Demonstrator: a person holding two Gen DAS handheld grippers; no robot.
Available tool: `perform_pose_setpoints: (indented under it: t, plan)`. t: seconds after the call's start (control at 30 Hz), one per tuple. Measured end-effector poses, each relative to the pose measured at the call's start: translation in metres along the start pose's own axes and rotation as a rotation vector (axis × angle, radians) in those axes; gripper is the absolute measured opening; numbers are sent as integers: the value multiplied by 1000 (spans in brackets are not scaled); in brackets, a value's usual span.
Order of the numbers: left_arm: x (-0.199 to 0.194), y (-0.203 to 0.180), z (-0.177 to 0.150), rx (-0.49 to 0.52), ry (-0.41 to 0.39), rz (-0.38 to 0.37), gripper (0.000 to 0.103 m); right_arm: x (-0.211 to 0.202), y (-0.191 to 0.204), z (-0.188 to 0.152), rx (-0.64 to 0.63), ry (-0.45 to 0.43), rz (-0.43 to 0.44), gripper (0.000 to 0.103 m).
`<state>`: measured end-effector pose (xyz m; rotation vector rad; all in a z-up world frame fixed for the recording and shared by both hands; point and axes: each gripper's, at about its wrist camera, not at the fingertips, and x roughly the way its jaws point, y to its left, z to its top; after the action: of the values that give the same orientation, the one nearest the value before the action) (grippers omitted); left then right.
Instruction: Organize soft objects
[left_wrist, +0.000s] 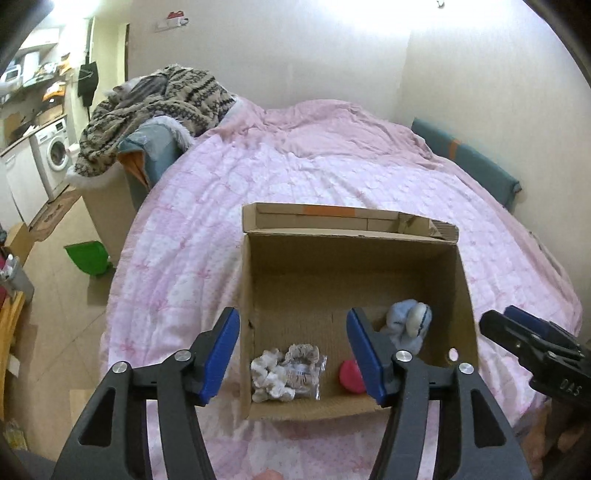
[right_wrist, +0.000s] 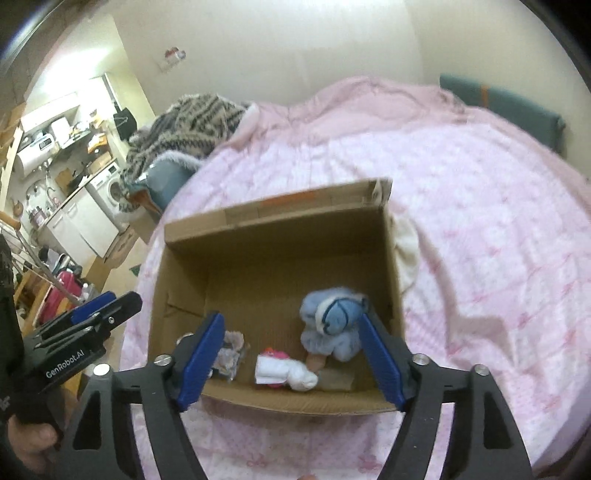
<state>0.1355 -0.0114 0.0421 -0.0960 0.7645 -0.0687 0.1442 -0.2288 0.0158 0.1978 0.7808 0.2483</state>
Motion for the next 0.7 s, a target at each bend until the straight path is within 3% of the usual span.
perform_pose_setpoints:
  t: [0.07, 0.13, 0.33, 0.53, 0.7]
  plan:
    - [-10, 1, 0, 8, -4, 8, 57, -12, 3, -1, -3, -15, -18, 99]
    - [-19, 0, -3, 26, -8, 19, 59, -21, 7, -3, -10, -21, -29, 99]
    - [-41, 4, -18, 29, -13, 48, 78, -41, 9, -15, -22, -33, -47, 101]
    - [-42, 10, -40, 16, 44, 70, 93, -47, 10, -30, -23, -34, -58, 103]
    - [-43, 9, -53, 16, 17, 76, 102, -43, 10, -45, -19, -27, -58, 103]
